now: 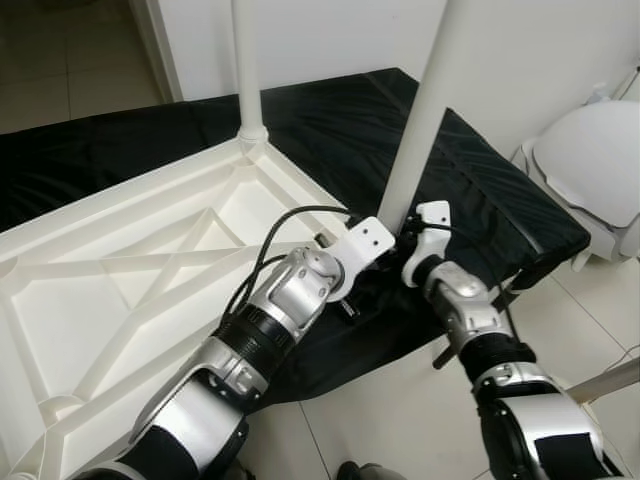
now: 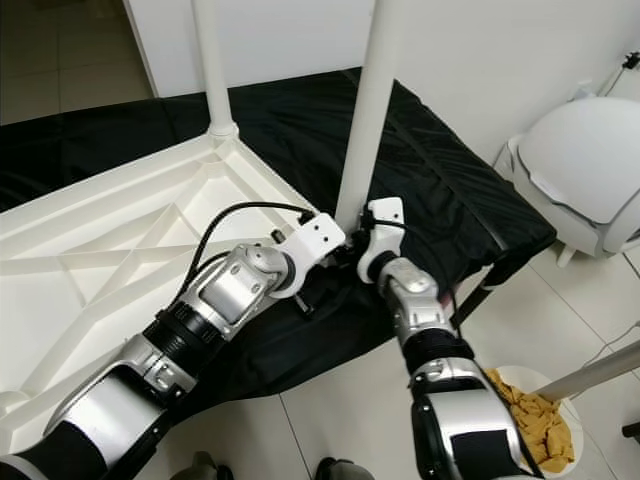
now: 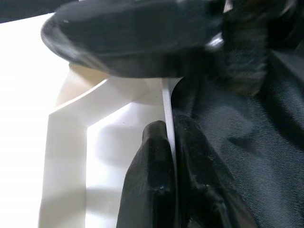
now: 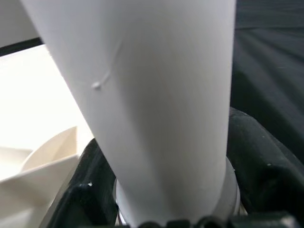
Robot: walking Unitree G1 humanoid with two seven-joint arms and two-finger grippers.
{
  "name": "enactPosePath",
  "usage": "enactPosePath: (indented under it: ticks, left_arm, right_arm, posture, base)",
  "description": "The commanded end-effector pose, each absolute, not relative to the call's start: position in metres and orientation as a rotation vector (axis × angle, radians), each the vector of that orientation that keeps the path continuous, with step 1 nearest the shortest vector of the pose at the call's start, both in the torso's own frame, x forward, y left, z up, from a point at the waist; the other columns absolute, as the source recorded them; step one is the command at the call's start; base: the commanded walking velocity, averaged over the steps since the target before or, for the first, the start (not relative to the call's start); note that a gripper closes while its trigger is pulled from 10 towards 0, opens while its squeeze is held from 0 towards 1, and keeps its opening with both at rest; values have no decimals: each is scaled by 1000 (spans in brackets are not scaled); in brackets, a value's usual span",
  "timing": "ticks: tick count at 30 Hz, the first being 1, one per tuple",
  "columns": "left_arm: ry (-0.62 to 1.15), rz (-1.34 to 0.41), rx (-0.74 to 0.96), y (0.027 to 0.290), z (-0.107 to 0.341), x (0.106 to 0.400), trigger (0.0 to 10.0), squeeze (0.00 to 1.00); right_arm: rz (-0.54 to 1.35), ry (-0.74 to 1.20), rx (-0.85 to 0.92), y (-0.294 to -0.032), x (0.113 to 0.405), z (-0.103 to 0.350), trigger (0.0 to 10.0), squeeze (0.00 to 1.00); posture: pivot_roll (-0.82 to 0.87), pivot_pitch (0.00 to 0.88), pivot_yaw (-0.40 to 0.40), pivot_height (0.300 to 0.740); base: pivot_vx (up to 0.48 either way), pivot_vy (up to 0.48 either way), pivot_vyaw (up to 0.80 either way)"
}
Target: Building children table
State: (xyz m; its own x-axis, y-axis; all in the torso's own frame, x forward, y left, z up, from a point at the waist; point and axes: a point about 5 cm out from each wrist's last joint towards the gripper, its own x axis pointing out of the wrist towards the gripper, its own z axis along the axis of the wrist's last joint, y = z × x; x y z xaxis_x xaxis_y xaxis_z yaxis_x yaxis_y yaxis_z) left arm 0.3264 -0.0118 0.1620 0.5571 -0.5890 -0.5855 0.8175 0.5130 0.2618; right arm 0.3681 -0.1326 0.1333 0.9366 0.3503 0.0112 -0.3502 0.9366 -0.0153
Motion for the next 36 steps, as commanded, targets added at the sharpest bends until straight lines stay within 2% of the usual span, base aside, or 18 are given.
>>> enactPosePath:
  ticks: [1, 4, 8, 10, 11, 15, 21, 22, 23, 24, 25, 26, 31, 36]
  left_arm:
    - [424, -956, 567, -24, 171, 318, 10000, 0]
    - [424, -955, 565, -24, 171, 318, 10000, 0]
    - [423, -948, 561, -23, 171, 319, 10000, 0]
    - [423, -948, 561, -23, 171, 319, 10000, 0]
    - [422, -944, 557, -23, 171, 319, 10000, 0]
    - [421, -942, 555, -24, 172, 320, 10000, 0]
    - [420, -940, 553, -24, 173, 321, 10000, 0]
    - [419, -938, 552, -24, 173, 321, 10000, 0]
    - [419, -936, 551, -23, 173, 321, 10000, 0]
    - [419, -935, 550, -23, 173, 321, 10000, 0]
    - [419, -934, 550, -22, 173, 322, 10000, 0]
    - [419, -933, 550, -22, 173, 322, 10000, 0]
    - [420, -931, 550, -22, 173, 322, 10000, 0]
    - [419, -932, 549, -22, 174, 322, 10000, 0]
  right_arm:
    - [-53, 112, 23, -188, 365, 113, 0, 0]
    - [-90, 110, 18, -184, 363, 112, 0, 0]
    - [-243, 98, 44, -164, 354, 107, 0, 0]
    - [-243, 98, 44, -164, 354, 107, 0, 0]
    - [-316, 98, 69, -153, 349, 105, 0, 0]
    - [-308, 94, 75, -138, 347, 107, 0, 0]
    - [-309, 89, 48, -145, 349, 110, 0, 0]
    - [-312, 92, 48, -146, 349, 111, 3059, 0]
    - [-313, 95, 52, -147, 349, 111, 4588, 0]
    - [-316, 97, 55, -148, 349, 112, 10000, 0]
    - [-317, 99, 57, -148, 350, 112, 10000, 0]
    - [-297, 87, 68, -149, 351, 115, 10000, 1000]
    - [-209, 48, 90, -150, 357, 124, 10000, 1000]
    - [-16, 19, 94, -157, 367, 138, 10000, 1000]
  posture:
    - [-89, 53, 6, 740]
    - [-88, 54, 4, 740]
    - [-85, 56, -6, 740]
    - [-85, 56, -6, 740]
    - [-84, 59, -6, 740]
    - [-88, 63, -4, 740]
    - [-86, 67, -6, 740]
    - [-85, 67, -6, 740]
    - [-85, 67, -6, 740]
    - [-85, 68, -5, 740]
    - [-85, 67, -5, 740]
    - [-85, 68, -5, 740]
    - [-86, 69, -4, 740]
    - [-88, 70, -2, 740]
  base:
    - [0, 0, 0]
    - [0, 0, 0]
    - [0, 0, 0]
    - [0, 0, 0]
    - [0, 0, 0]
    - [0, 0, 0]
    - [0, 0, 0]
    - [0, 0, 0]
    - [0, 0, 0]
    - [0, 0, 0]
    - [0, 0, 0]
    - [0, 0, 0]
    - [0, 0, 0]
    - [0, 0, 0]
